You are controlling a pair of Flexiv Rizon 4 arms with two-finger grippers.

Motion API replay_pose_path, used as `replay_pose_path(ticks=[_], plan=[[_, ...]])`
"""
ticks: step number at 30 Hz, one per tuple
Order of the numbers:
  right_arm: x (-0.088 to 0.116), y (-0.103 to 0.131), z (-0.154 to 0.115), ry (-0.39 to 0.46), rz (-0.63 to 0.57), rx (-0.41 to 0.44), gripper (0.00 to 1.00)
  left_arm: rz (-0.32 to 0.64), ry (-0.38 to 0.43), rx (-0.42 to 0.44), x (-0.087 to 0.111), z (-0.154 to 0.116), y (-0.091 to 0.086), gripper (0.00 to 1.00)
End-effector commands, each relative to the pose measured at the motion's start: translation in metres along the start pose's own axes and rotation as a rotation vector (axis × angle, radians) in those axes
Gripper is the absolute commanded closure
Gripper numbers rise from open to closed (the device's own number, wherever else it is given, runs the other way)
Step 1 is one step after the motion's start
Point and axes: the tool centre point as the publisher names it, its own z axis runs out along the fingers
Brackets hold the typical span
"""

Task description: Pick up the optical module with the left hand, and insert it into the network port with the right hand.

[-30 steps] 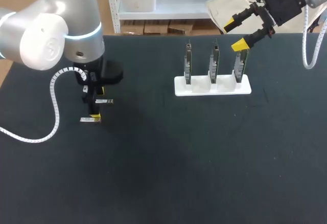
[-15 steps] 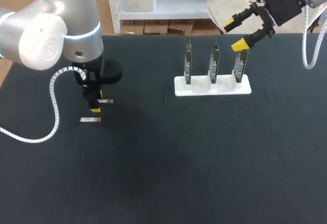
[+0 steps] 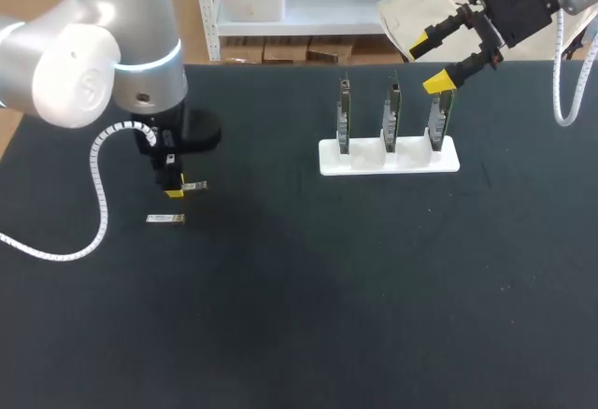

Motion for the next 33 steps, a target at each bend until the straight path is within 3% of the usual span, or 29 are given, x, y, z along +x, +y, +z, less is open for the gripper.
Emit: replay_pose_path(ticks=[1, 7, 9, 13, 20, 33], plan=[[0.000, 0.001, 0.000, -0.001, -0.002, 0.003, 0.00, -0.003, -0.020, -0.023, 0.002, -0.008, -0.005, 1.00], [0.000, 0.001, 0.000, -0.001, -0.002, 0.003, 0.00, -0.030, -0.110, -0.038, -0.007, -0.037, -0.003, 1.00], [0.000, 0.001, 0.000, -0.001, -0.002, 0.003, 0.00, -0.075, -0.195, -0.009, -0.010, -0.050, -0.001, 1.00], [0.000, 0.001, 0.000, -0.001, -0.002, 0.003, 0.00, -0.084, -0.289, -0.003, -0.021, -0.079, 0.000, 1.00], [0.000, 0.001, 0.000, -0.001, -0.002, 0.003, 0.00, -0.038, -0.505, -0.033, -0.039, -0.127, -0.004, 1.00], [0.000, 0.001, 0.000, -0.001, -0.002, 0.003, 0.00, -0.038, -0.505, -0.033, -0.039, -0.127, -0.004, 1.00]])
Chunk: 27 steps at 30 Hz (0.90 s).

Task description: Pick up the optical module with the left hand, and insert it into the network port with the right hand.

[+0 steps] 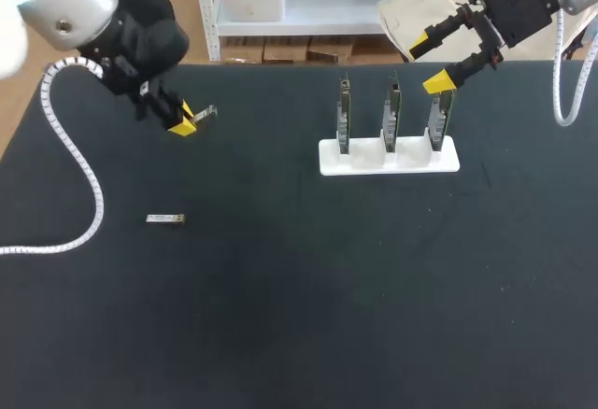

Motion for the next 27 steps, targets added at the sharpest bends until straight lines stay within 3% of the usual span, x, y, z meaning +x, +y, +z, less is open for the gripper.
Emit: replay_pose_path(ticks=[1, 10, 19, 24, 27], plan=[[0.000, 0.001, 0.000, -0.001, -0.002, 0.003, 0.00, 0.002, -0.017, -0.004, 0.003, 0.000, -0.002, 1.00], [0.000, 0.001, 0.000, -0.001, -0.002, 0.003, 0.00, 0.009, -0.032, -0.005, -0.001, 0.002, -0.002, 1.00], [0.000, 0.001, 0.000, -0.001, -0.002, 0.003, 0.00, 0.129, -0.202, -0.112, -0.066, -0.014, 0.036, 1.00], [0.000, 0.001, 0.000, -0.001, -0.002, 0.003, 0.00, 0.162, -0.283, -0.122, -0.096, -0.024, 0.049, 1.00], [0.000, 0.001, 0.000, -0.001, -0.002, 0.003, 0.00, 0.154, -0.376, -0.122, -0.117, -0.026, 0.055, 1.00]])
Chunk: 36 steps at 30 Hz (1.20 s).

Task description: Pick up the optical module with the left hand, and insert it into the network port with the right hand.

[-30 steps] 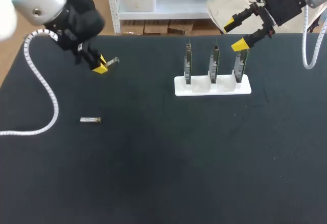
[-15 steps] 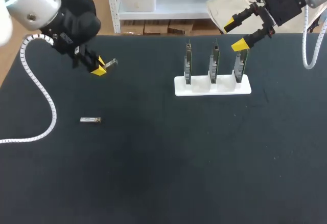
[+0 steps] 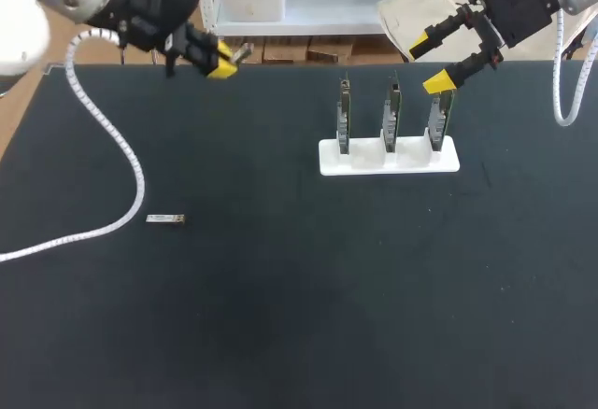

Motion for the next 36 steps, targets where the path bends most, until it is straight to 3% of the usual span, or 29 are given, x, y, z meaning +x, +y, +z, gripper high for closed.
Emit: replay_pose_path(ticks=[1, 9, 27, 29, 33, 36], plan=[[0.000, 0.001, 0.000, -0.001, -0.002, 0.003, 0.00, 0.001, -0.093, 0.011, -0.017, 0.013, 0.015, 1.00], [0.000, 0.001, 0.000, -0.001, -0.002, 0.003, 0.00, -0.056, -0.261, 0.054, -0.043, 0.029, 0.024, 1.00], [0.000, 0.001, 0.000, -0.001, -0.002, 0.003, 0.00, -0.054, -0.271, 0.055, -0.044, 0.029, 0.026, 1.00], [0.000, 0.001, 0.000, -0.001, -0.002, 0.003, 0.00, -0.060, -0.309, 0.031, -0.052, 0.031, 0.025, 1.00], [0.000, 0.001, 0.000, -0.001, -0.002, 0.003, 0.00, -0.056, -0.481, 0.006, -0.076, 0.044, 0.031, 1.00], [0.000, 0.001, 0.000, -0.001, -0.002, 0.003, 0.00, -0.049, -0.560, 0.039, -0.093, 0.050, 0.035, 1.00]])
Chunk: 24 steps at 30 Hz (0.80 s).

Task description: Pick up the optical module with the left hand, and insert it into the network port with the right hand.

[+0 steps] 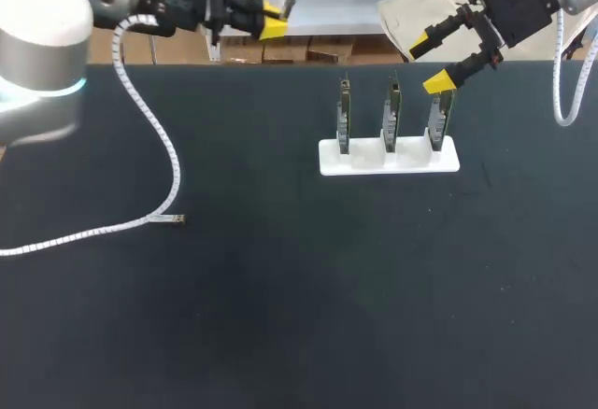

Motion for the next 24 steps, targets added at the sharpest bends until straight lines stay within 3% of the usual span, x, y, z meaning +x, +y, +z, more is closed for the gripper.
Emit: replay_pose_path(ticks=[1, 18, 24], plan=[[0.000, 0.001, 0.000, -0.001, -0.002, 0.003, 0.00, -0.007, -0.179, 0.022, -0.003, 0.021, 0.002, 1.00], [0.000, 0.001, 0.000, -0.001, -0.002, 0.003, 0.00, -0.070, -0.301, 0.127, -0.022, 0.061, -0.004, 1.00], [0.000, 0.001, 0.000, -0.001, -0.002, 0.003, 0.00, -0.062, -0.243, 0.163, -0.026, 0.080, 0.000, 1.00]])
